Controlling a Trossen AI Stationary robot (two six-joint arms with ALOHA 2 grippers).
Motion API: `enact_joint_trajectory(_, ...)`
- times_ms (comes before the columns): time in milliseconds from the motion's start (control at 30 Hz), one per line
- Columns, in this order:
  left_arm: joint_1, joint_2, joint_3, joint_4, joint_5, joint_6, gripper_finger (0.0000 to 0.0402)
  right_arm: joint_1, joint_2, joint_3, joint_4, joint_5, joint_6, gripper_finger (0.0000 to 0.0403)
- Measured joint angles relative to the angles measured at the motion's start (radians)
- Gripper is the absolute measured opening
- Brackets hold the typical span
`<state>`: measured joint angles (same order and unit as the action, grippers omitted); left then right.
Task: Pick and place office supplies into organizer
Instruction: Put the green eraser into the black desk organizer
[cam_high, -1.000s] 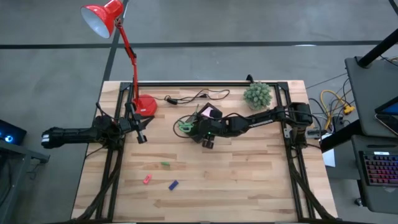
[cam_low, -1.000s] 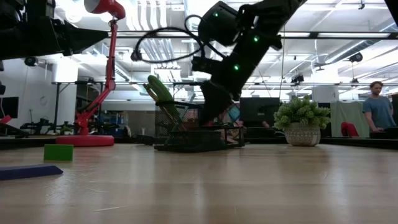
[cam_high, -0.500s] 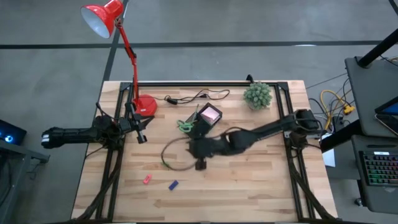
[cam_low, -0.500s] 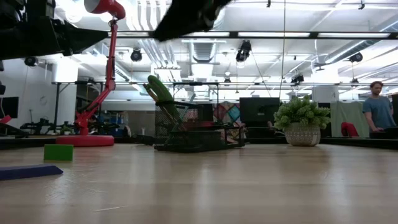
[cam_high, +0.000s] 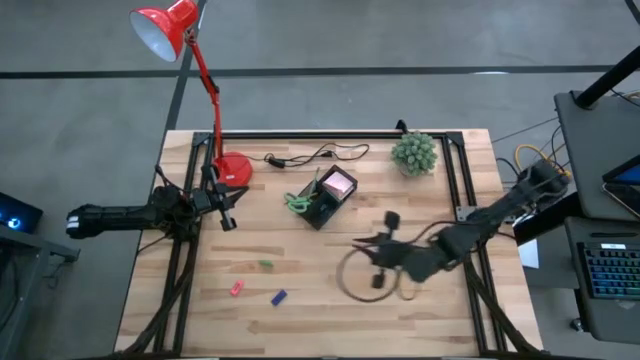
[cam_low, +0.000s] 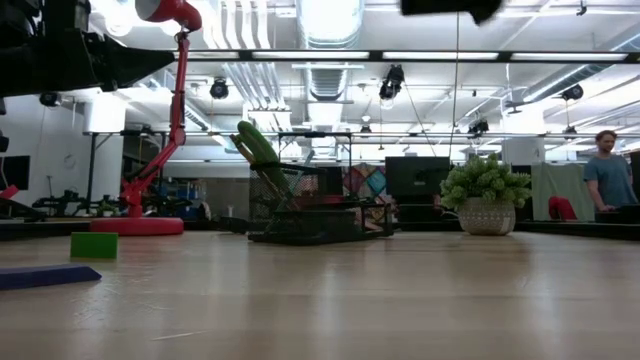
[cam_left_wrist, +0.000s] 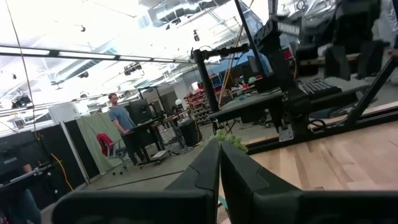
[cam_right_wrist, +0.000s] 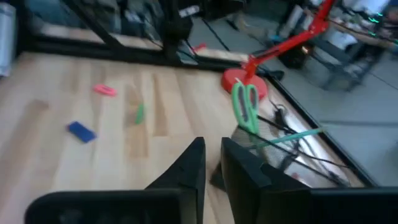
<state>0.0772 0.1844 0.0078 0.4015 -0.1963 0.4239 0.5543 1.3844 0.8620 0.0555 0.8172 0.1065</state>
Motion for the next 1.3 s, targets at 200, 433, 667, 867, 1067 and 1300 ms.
enact_joint_trajectory(200,0.0,0.003,0.0,0.001,0.0,-0.001,0.0,-0.029,-0.212,-0.327,0.279,-0.1,-0.056,0.0026)
enact_joint_trajectory(433,0.0,0.003,0.0,0.001,0.0,-0.001,0.0,-0.314,-0.516,-0.522,0.354,-0.465,-0.196,0.0009)
enact_joint_trajectory(667,0.0,0.003,0.0,0.001,0.0,0.0,0.0,-0.65,-0.684,-0.582,0.423,-0.816,-0.248,0.0009)
enact_joint_trajectory(867,0.0,0.003,0.0,0.001,0.0,0.0,0.0,-0.699,-0.688,-0.58,0.423,-0.828,-0.319,0.0009)
enact_joint_trajectory(1067,0.0,0.004,0.0,0.011,0.015,-0.005,0.0,-0.697,-0.685,-0.594,0.42,-0.822,-0.335,0.0009)
enact_joint_trajectory(1300,-0.001,0.037,0.0,0.0,0.038,-0.162,0.0021,-0.697,-0.668,-0.593,0.424,-0.82,-0.385,0.0009)
